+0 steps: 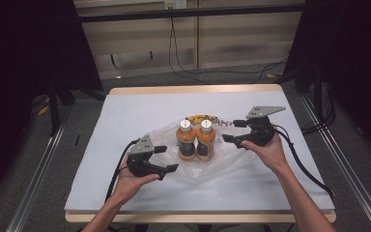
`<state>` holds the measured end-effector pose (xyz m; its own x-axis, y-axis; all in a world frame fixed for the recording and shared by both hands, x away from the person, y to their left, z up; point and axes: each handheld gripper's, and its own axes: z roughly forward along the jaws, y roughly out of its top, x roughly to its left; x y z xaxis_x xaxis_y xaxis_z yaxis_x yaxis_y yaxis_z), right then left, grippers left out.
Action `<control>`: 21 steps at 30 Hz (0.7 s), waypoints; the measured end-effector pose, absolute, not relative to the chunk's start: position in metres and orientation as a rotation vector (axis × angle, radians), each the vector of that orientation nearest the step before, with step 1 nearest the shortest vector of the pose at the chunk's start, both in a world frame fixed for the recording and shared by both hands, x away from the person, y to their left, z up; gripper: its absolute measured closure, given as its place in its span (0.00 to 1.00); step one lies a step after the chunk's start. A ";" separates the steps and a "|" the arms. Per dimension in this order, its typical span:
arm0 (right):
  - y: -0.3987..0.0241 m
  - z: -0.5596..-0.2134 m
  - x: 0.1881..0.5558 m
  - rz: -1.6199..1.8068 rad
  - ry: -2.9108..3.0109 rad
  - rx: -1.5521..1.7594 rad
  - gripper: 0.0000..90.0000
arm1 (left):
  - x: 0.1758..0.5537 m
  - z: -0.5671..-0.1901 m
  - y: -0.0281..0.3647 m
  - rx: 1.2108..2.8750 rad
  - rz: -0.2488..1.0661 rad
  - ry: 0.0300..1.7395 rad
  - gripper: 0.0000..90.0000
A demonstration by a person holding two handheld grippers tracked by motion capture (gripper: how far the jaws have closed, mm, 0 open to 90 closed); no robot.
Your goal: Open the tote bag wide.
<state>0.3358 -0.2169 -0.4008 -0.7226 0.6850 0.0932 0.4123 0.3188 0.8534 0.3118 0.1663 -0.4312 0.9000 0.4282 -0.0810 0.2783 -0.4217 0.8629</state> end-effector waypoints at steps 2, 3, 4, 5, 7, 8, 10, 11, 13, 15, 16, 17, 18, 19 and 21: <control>-0.221 -0.399 0.326 1.334 2.297 0.982 0.27 | 0.310 -0.430 0.172 2.031 0.209 0.522 0.20; -0.221 -0.399 0.326 1.334 2.297 0.982 0.27 | 0.310 -0.430 0.172 2.031 0.209 0.522 0.18; -0.226 -0.396 0.317 1.323 2.281 0.988 0.25 | 0.308 -0.430 0.180 2.042 0.222 0.543 0.16; -0.229 -0.396 0.312 1.313 2.261 1.003 0.22 | 0.306 -0.430 0.183 2.041 0.231 0.552 0.16; -0.236 -0.395 0.304 1.313 2.242 1.016 0.22 | 0.301 -0.431 0.192 2.023 0.245 0.575 0.15; -0.239 -0.396 0.300 1.320 2.229 1.027 0.22 | 0.299 -0.431 0.198 2.021 0.258 0.585 0.15; -0.247 -0.396 0.290 1.305 2.212 1.036 0.21 | 0.296 -0.431 0.205 2.005 0.275 0.616 0.13; -0.249 -0.396 0.287 1.298 2.206 1.046 0.20 | 0.295 -0.431 0.210 2.009 0.279 0.625 0.13; -0.255 -0.397 0.278 1.307 2.182 1.059 0.18 | 0.294 -0.431 0.214 2.001 0.290 0.644 0.12; -0.262 -0.397 0.266 1.321 2.143 1.080 0.18 | 0.291 -0.431 0.224 1.996 0.305 0.663 0.12; -0.265 -0.397 0.261 1.330 2.132 1.081 0.18 | 0.289 -0.432 0.230 1.985 0.312 0.684 0.11; -0.267 -0.397 0.257 1.325 2.120 1.092 0.18 | 0.287 -0.433 0.234 1.986 0.313 0.693 0.11; -0.270 -0.398 0.252 1.319 2.102 1.108 0.17 | 0.287 -0.434 0.237 1.983 0.317 0.708 0.10; -0.274 -0.400 0.246 1.314 2.078 1.120 0.17 | 0.285 -0.436 0.240 1.979 0.312 0.721 0.10; -0.281 -0.404 0.236 1.313 2.047 1.159 0.17 | 0.283 -0.438 0.245 1.980 0.313 0.744 0.09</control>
